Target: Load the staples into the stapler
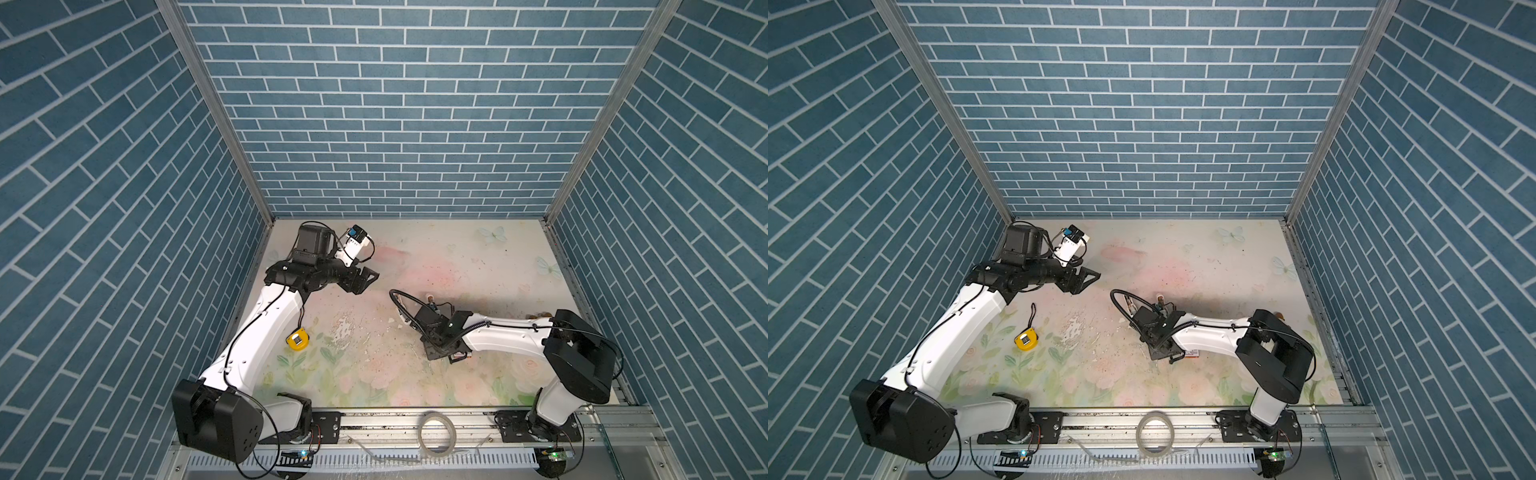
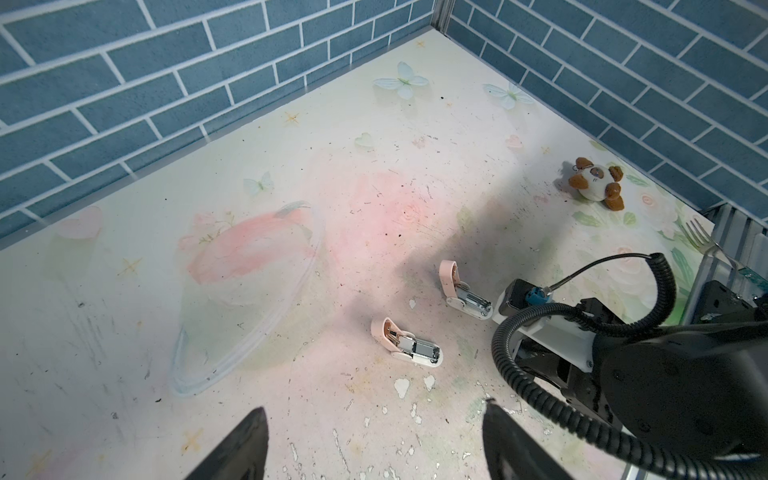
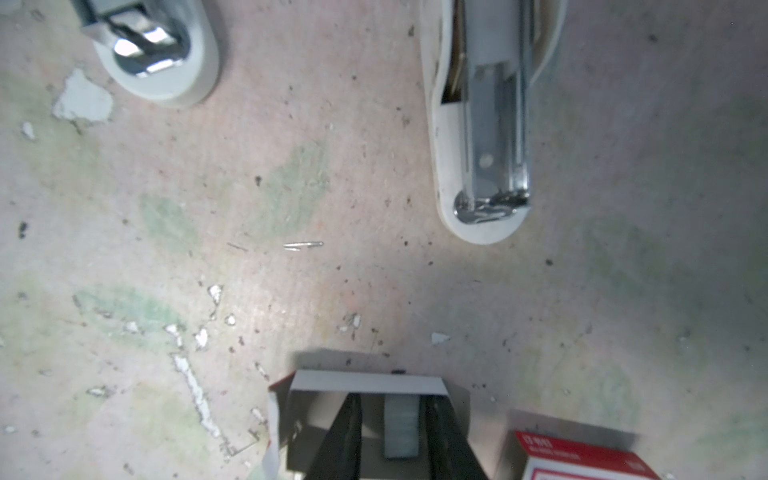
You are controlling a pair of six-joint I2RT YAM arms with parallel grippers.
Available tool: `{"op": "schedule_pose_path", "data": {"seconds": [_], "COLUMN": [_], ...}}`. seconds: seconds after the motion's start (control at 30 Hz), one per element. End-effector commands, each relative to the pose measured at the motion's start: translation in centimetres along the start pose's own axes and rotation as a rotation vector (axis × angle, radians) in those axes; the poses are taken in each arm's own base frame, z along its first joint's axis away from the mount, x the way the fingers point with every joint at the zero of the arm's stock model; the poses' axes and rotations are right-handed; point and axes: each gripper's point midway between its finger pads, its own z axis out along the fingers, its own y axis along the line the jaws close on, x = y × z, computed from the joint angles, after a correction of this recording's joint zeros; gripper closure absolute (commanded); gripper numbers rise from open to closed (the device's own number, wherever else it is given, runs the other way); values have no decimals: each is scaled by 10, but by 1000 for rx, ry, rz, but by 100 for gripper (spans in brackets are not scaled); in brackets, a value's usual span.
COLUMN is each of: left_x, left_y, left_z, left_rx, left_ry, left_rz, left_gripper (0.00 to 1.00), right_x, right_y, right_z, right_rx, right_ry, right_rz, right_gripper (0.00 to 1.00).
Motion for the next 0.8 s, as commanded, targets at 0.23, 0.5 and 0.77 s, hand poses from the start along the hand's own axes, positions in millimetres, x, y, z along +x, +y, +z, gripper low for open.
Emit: {"op": "schedule_pose_path", "data": {"seconds": [0.23, 0.5, 0.77], "left_x": [0, 1, 1], "left_y": [-4, -5, -4], "left_z": [-3, -3, -3], "left_rx": [8, 8, 2], "left_ry": [-13, -12, -10], "left_rz": [1, 0, 4], "left_gripper": [18, 18, 17], "right_x": [8, 17, 26], "right_y": [-6, -12, -17], "right_z": [11, 17, 23], "right_rx": [43, 52, 59], "right_ry": [17, 35, 46], "right_rz": [3, 8, 9], "right_gripper": [73, 80, 89]}}
